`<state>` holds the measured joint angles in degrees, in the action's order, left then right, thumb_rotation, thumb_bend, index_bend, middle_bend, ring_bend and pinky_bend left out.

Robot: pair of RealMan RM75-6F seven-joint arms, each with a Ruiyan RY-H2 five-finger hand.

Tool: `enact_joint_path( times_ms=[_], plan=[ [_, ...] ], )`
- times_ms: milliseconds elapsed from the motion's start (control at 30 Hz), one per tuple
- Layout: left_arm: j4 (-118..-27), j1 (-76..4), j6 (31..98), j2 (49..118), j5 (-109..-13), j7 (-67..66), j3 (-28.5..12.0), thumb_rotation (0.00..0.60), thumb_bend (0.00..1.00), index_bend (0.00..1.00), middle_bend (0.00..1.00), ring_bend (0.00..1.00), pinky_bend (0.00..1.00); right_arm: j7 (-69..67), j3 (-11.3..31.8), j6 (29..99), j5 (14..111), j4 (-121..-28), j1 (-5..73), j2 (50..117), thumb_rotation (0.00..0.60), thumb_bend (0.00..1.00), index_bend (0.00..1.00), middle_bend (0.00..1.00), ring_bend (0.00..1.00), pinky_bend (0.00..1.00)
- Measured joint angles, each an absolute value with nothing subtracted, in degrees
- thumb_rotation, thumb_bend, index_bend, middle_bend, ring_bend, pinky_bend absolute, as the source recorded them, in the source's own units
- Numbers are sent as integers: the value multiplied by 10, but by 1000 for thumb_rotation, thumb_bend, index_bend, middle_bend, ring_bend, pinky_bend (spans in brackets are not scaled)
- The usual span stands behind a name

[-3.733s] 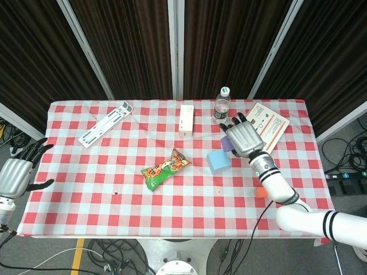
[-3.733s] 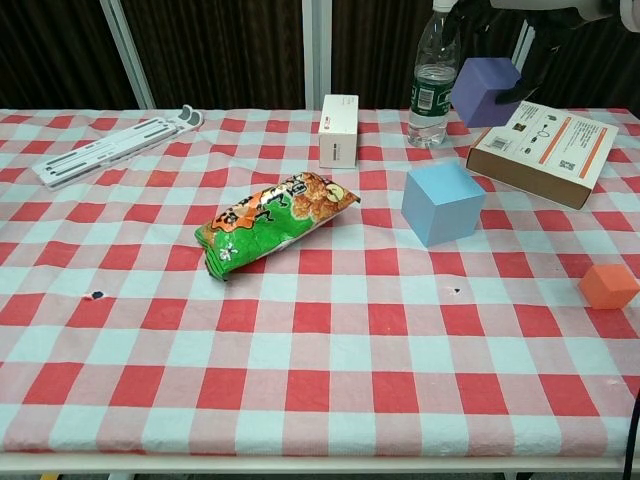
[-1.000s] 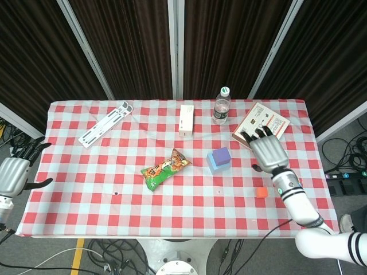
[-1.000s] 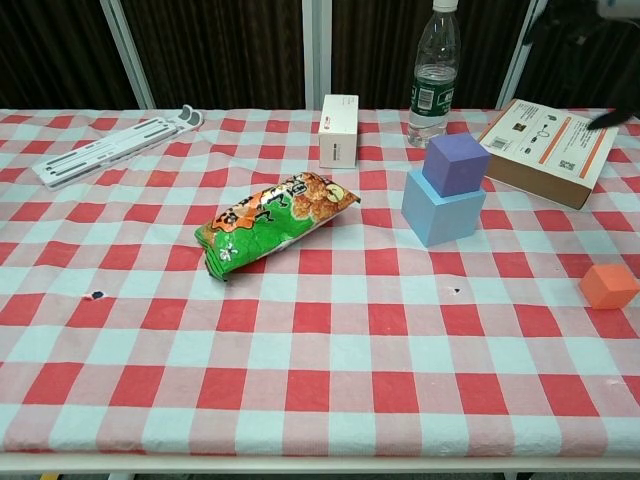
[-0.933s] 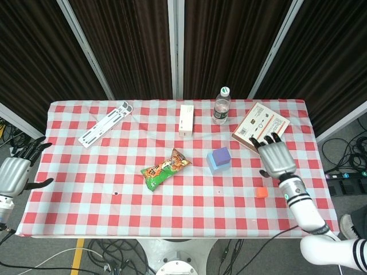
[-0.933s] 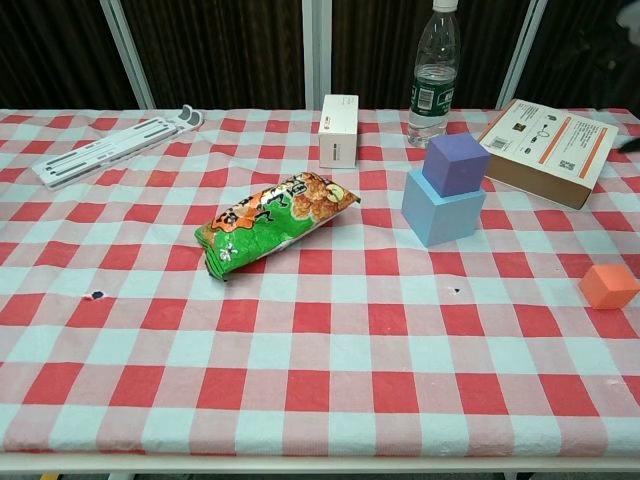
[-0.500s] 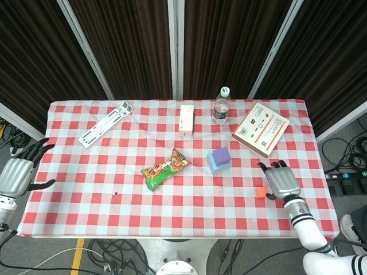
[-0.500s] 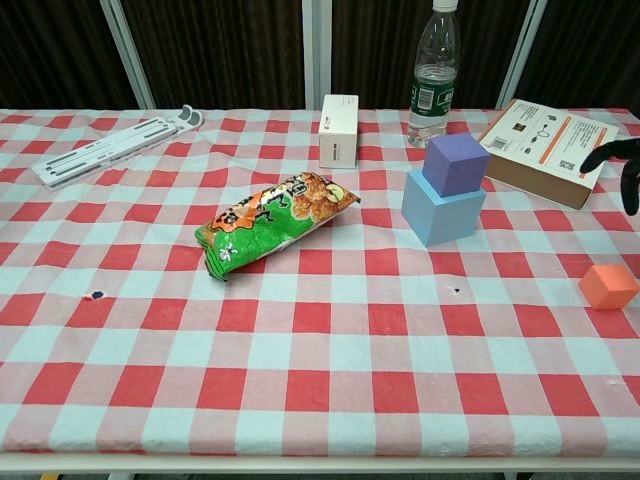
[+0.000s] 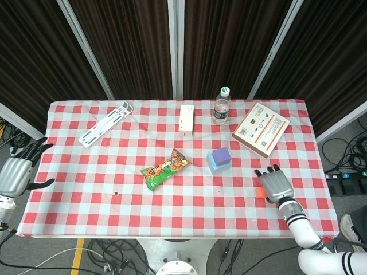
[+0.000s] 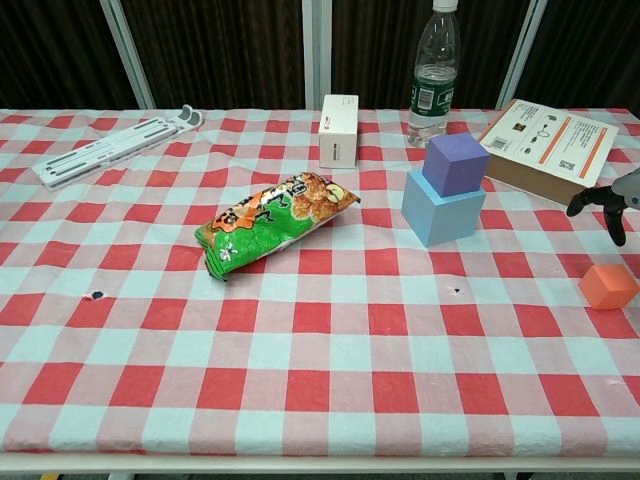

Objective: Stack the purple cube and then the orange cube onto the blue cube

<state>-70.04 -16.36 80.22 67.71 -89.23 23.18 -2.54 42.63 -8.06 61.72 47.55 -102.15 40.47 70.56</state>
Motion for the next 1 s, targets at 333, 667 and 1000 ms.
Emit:
enact_joint_path(
  times_ms=[333, 667, 1000],
  plan=[
    [-696, -165, 802, 679, -893, 233, -26, 600, 86, 215, 172, 169, 348, 415, -83, 597, 502, -995, 390, 720, 600, 101, 161, 385, 174, 137],
    [-691, -165, 801, 681, -892, 228, -25, 600, 86, 215, 172, 169, 348, 408, -69, 577, 506, -967, 387, 742, 600, 107, 163, 386, 174, 137],
    [-692, -166, 802, 680, -893, 229, -26, 600, 86, 215, 172, 169, 348, 412, -60, 567, 505, -954, 388, 751, 600, 118, 177, 416, 174, 137]
  ],
)
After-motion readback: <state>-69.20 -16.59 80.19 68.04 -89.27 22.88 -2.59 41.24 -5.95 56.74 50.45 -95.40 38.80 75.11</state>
